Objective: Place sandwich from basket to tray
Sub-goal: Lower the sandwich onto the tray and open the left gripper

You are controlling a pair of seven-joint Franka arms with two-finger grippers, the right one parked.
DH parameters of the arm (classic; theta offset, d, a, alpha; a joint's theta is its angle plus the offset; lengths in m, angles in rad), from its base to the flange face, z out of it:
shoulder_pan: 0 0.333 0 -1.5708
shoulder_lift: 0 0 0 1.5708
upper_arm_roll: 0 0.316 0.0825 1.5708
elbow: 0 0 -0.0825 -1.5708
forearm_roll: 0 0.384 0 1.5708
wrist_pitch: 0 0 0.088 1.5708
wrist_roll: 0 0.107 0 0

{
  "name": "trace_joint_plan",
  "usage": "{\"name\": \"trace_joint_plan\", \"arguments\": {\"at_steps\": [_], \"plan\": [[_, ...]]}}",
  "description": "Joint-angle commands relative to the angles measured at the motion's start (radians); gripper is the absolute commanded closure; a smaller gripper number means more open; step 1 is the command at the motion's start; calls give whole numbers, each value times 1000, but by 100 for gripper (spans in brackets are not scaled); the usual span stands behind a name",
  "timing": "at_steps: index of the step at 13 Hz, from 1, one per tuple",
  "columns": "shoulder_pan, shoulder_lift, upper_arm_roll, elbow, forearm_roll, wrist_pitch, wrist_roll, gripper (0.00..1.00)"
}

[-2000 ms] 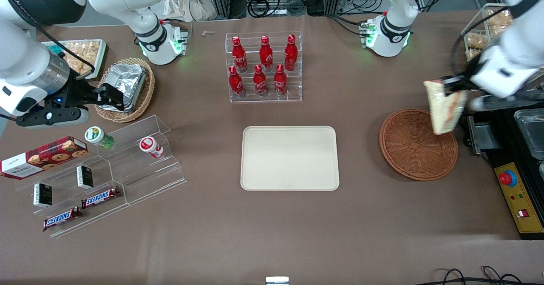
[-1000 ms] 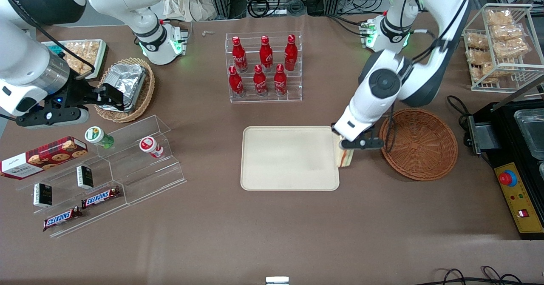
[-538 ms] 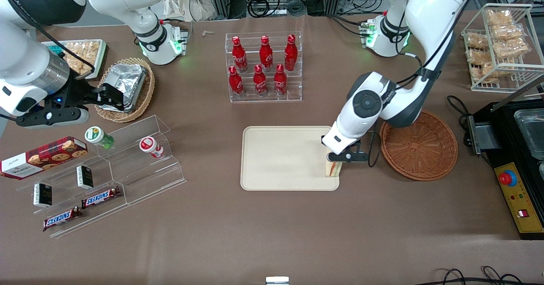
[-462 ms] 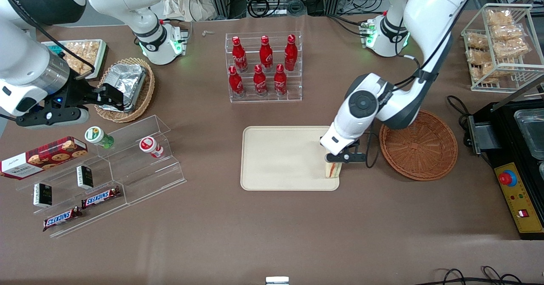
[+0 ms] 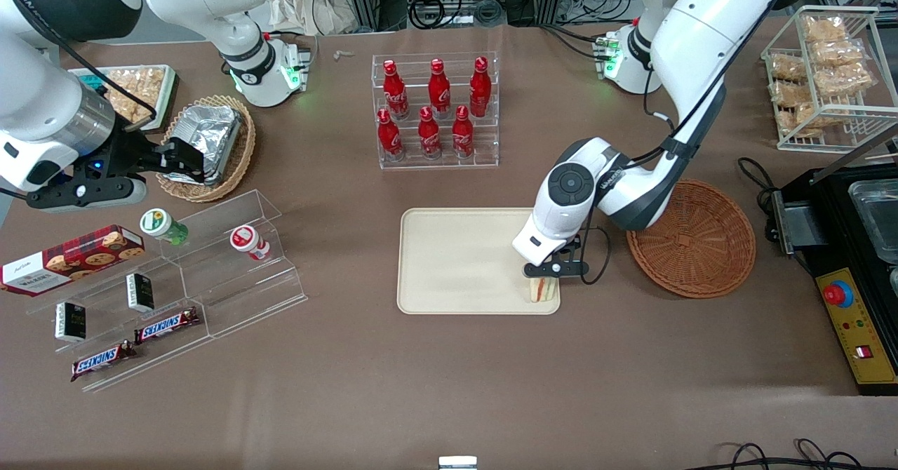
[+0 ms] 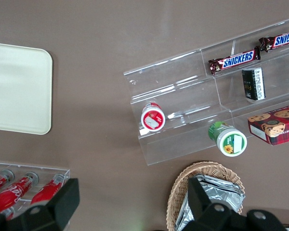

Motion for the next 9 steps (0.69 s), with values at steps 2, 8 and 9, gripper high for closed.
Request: {"name": "trace_joint_plan", "arguments": {"at_steps": [2,8,9], "plan": [[-7,18,0,22,28,17,-61,0],[-7,-8,0,34,26,-2,-116,0],[-1,-32,0,34,23,-36,-118,0]]}}
